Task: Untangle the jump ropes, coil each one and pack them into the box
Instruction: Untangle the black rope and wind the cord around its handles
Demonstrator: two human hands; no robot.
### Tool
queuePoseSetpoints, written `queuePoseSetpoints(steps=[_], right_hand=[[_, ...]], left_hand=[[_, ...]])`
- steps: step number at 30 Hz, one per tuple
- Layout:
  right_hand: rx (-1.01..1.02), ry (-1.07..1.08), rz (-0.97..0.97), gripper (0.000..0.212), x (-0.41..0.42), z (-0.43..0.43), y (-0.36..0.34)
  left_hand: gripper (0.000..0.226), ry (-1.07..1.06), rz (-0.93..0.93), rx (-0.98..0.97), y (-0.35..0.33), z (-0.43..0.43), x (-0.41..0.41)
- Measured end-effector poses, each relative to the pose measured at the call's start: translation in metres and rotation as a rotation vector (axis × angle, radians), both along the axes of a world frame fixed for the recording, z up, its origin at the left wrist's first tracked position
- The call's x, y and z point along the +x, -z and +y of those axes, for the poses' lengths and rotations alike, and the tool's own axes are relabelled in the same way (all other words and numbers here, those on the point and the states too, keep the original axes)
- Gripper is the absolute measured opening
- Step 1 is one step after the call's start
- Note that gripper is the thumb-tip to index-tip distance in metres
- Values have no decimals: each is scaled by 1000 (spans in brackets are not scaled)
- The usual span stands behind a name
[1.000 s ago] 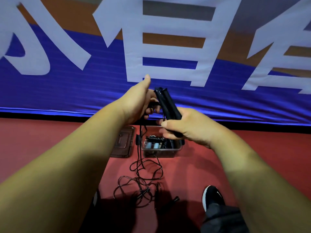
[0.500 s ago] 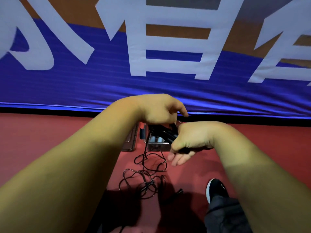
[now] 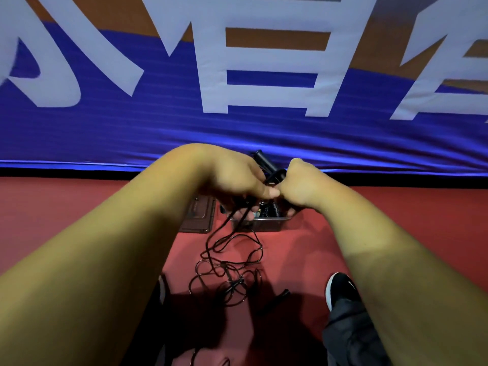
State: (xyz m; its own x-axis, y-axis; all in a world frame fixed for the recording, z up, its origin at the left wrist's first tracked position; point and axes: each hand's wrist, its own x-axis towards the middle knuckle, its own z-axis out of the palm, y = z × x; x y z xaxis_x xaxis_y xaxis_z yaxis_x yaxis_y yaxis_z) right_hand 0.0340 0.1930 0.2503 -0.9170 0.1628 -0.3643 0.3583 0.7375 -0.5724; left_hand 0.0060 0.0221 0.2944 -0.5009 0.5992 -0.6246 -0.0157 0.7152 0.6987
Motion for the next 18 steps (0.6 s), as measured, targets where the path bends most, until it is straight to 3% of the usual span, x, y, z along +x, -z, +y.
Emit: queuePoseSetpoints(steps=[3, 5, 9, 13, 16, 18], right_hand=[[4, 0, 3, 12, 0, 1, -1], [-4, 11, -9, 10, 0, 1, -2], [-27, 29, -56, 15, 1, 3, -3], [10, 12, -69, 23, 3, 6, -2], [-31, -8, -84, 21, 5, 8, 0], [-20, 0, -40, 21, 4, 9, 1]], left_hand=[[17, -36, -30, 135, 0, -5, -1], [13, -35, 167, 73, -3, -2, -3], [26, 107, 824, -156, -6, 9, 0], [39, 199, 1056, -132, 4, 16, 7], [35, 235, 1043, 9, 4, 17, 14], [31, 91, 863, 106, 5, 14, 15]])
